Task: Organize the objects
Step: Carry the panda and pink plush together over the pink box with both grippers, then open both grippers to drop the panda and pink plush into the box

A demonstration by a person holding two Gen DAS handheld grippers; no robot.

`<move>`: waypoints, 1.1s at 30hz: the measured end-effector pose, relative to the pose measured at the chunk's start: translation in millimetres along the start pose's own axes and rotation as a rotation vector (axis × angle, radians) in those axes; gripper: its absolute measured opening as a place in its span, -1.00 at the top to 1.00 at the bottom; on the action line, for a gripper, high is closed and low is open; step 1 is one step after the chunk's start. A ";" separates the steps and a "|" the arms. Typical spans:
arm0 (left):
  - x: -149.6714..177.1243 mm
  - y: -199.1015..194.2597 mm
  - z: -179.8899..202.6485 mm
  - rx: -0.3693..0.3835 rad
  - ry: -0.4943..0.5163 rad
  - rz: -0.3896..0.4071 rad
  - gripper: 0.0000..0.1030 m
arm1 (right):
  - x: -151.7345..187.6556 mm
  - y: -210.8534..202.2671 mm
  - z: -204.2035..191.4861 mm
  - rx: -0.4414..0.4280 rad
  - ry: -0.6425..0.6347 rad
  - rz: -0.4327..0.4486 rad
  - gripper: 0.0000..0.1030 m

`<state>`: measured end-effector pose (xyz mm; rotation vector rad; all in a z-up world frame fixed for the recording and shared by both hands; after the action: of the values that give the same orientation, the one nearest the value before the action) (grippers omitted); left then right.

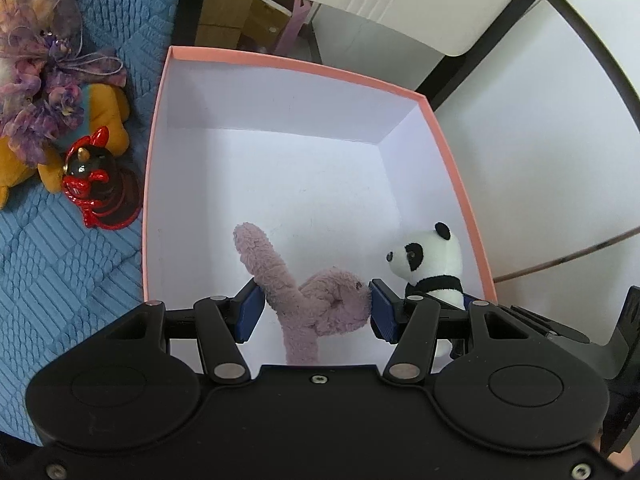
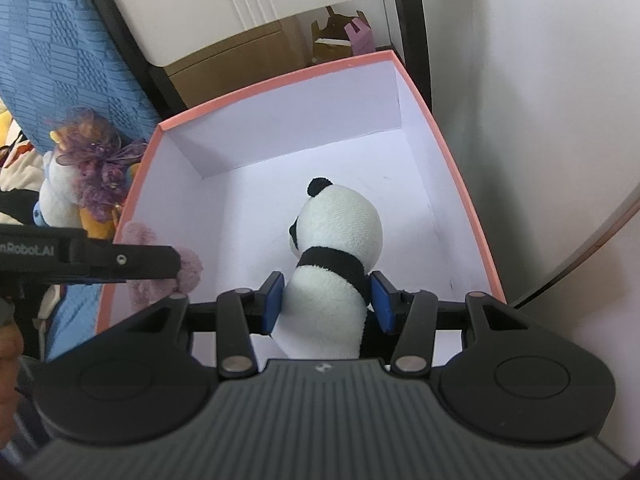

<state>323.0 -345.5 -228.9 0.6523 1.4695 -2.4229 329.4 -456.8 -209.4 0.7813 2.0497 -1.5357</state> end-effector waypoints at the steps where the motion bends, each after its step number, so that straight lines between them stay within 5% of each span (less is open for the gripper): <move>1: -0.2 0.7 -0.1 -0.002 0.001 -0.001 -0.05 | 0.3 1.5 1.1 0.002 0.005 -0.002 0.04; 8: -4.7 -6.0 3.2 0.003 0.015 0.019 -0.32 | -1.3 1.6 6.0 0.016 0.025 -0.005 -0.05; 11: -6.0 -12.8 6.0 0.005 0.031 0.032 -0.34 | -4.1 -3.4 7.0 0.008 0.028 0.004 -0.28; 33: -22.9 -123.4 9.0 0.083 0.080 0.184 -0.34 | -25.5 -86.7 -39.9 -0.025 0.012 0.140 -0.28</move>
<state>289.3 -296.2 -118.1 0.8716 1.2810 -2.3501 288.1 -441.3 -121.0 0.9058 1.9745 -1.4292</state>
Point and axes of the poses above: each gripper's, at about its wrist camera, not at the fingertips, and y roughly the way its jaws point, z to its right, x to its underside, the point moved 5 cm from there along y, roughly the way its jaws point, and after that the axes turned 12 degrees about z, right-handed, at the moved point
